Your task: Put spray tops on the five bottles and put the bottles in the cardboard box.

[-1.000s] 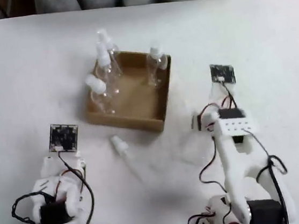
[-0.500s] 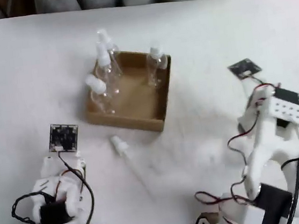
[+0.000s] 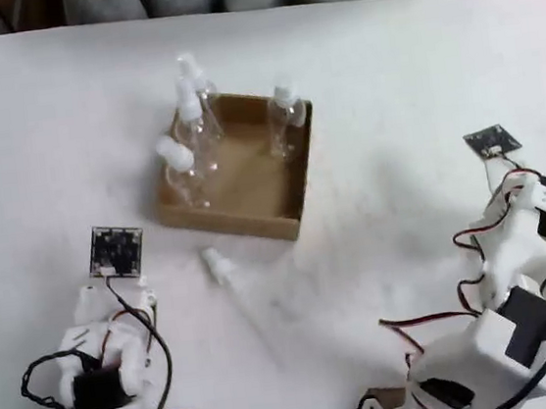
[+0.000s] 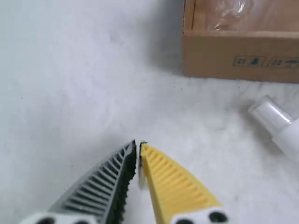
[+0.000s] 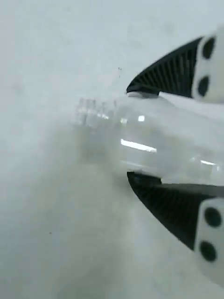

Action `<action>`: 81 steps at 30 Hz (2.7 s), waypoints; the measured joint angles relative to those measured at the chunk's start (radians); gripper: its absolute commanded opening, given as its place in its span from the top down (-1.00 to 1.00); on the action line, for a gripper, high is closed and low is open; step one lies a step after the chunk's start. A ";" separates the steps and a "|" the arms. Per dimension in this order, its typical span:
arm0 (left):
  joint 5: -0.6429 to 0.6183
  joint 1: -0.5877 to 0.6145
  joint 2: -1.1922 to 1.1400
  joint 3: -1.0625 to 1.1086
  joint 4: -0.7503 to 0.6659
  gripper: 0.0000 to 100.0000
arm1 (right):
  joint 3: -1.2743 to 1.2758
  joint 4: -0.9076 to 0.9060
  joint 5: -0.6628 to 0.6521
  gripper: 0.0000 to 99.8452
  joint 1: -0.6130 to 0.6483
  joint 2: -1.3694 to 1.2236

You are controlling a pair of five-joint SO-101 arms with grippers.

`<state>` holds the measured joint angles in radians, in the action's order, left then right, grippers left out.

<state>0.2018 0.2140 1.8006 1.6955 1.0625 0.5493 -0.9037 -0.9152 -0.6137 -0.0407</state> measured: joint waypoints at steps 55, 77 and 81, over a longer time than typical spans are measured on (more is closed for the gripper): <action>0.000 0.000 0.000 0.000 0.000 0.96 | -0.064 -0.063 0.334 0.97 -0.037 0.028; -0.058 -0.086 0.000 -0.078 0.101 0.96 | -0.064 -0.311 0.334 0.97 0.034 0.287; -0.058 -0.127 -0.043 -0.150 0.114 0.96 | -0.064 -0.311 0.334 0.97 0.035 0.287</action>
<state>0.1435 0.0867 1.7576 1.5451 1.1761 0.4849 -1.2152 -0.5808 -0.5785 0.2463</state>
